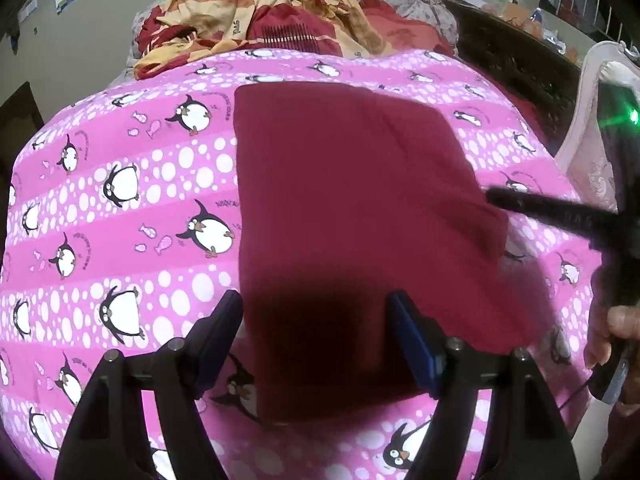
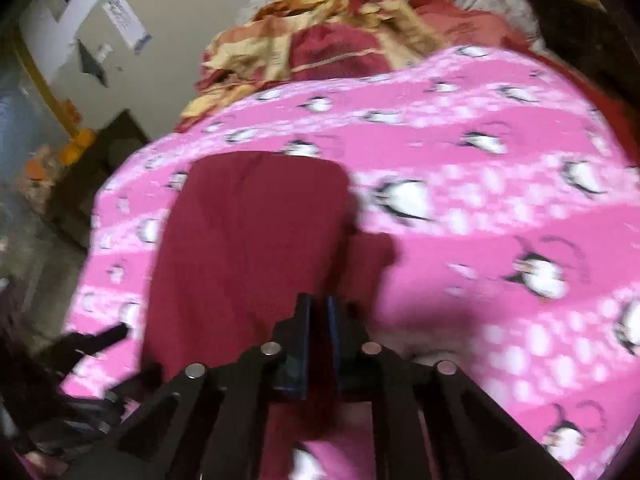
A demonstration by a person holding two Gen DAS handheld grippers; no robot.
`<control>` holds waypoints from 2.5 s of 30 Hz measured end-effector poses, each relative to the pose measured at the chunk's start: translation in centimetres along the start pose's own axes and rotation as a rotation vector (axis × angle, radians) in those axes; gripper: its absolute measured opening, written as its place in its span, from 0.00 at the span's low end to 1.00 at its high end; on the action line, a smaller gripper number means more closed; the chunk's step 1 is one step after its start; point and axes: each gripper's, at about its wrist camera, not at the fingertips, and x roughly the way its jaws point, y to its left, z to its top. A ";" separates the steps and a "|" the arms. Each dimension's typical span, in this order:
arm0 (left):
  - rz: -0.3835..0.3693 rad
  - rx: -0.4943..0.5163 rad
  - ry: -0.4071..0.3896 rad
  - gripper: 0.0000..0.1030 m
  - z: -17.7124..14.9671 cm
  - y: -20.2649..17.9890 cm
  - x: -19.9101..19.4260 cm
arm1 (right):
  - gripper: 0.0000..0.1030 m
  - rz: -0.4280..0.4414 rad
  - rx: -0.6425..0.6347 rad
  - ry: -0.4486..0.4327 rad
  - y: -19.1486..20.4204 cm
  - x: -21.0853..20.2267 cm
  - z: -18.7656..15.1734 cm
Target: Fold small clothes
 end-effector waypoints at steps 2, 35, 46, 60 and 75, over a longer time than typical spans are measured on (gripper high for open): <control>-0.006 -0.011 0.009 0.72 0.0 -0.1 0.5 | 0.04 0.034 0.054 0.031 -1.4 0.6 -0.4; -0.052 -0.124 0.000 0.77 0.7 2.3 0.1 | 0.60 0.010 -0.060 0.065 2.8 0.8 -1.3; -0.039 -0.125 -0.002 0.78 0.9 2.1 0.3 | 0.60 0.013 -0.074 -0.035 5.5 -0.2 1.2; -0.087 -0.137 0.016 0.80 1.1 2.4 1.1 | 0.70 0.039 -0.004 0.040 2.9 2.3 -0.6; -0.364 -0.313 0.096 0.87 2.5 6.3 5.6 | 0.90 0.243 0.125 0.002 0.0 4.0 -1.0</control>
